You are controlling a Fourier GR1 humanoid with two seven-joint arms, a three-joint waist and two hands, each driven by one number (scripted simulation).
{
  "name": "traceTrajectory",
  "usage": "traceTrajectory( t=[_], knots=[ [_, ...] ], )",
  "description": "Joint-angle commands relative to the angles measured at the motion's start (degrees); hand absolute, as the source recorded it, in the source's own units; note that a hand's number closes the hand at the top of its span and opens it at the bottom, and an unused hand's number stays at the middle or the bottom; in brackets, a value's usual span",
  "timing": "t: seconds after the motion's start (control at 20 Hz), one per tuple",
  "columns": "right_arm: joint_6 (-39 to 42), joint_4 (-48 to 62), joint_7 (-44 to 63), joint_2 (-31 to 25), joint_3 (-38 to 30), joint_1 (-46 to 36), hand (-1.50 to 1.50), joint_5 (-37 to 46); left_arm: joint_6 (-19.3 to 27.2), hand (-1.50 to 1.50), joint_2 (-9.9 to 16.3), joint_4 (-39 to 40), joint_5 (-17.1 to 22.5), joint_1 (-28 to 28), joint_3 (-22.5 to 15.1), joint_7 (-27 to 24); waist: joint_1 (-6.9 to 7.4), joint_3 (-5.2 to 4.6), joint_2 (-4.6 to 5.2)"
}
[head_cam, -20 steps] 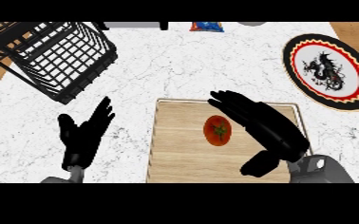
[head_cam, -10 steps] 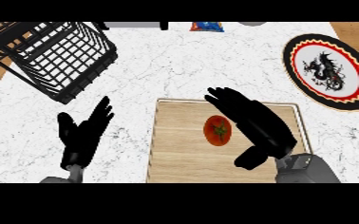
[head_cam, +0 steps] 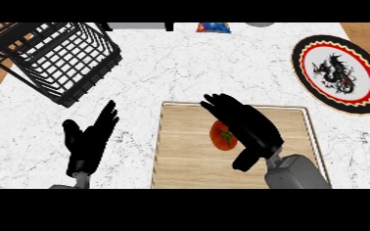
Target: Pick the tomato from the tray and place it in the plate
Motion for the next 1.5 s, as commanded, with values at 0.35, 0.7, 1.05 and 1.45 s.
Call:
traceTrajectory(
  t=[0.35,0.7,1.05,1.45],
  knots=[
    [-9.2,8.2,-8.6,1.0,1.9,0.3,1.50,10.1,-0.5,0.00,-2.5,-0.6,-2.8,2.0,0.0,1.4,0.00,-0.14,0.14],
    [-9.5,12.7,15.0,5.0,-18.8,-5.8,1.50,9.2,-2.2,0.00,-0.8,-1.8,-1.5,1.6,2.5,1.6,-0.17,-0.23,1.59],
    [-20.5,14.2,36.3,4.5,-34.3,-12.5,1.50,12.6,-2.4,0.00,-0.4,-3.4,-1.4,1.7,2.6,1.7,-0.29,-0.40,2.90],
    [-35.1,18.1,60.5,-0.6,-44.1,-24.4,1.50,28.5,-3.6,0.00,-1.1,-4.1,-2.4,-0.2,0.0,1.7,5.15,-0.50,3.77]
  ],
)
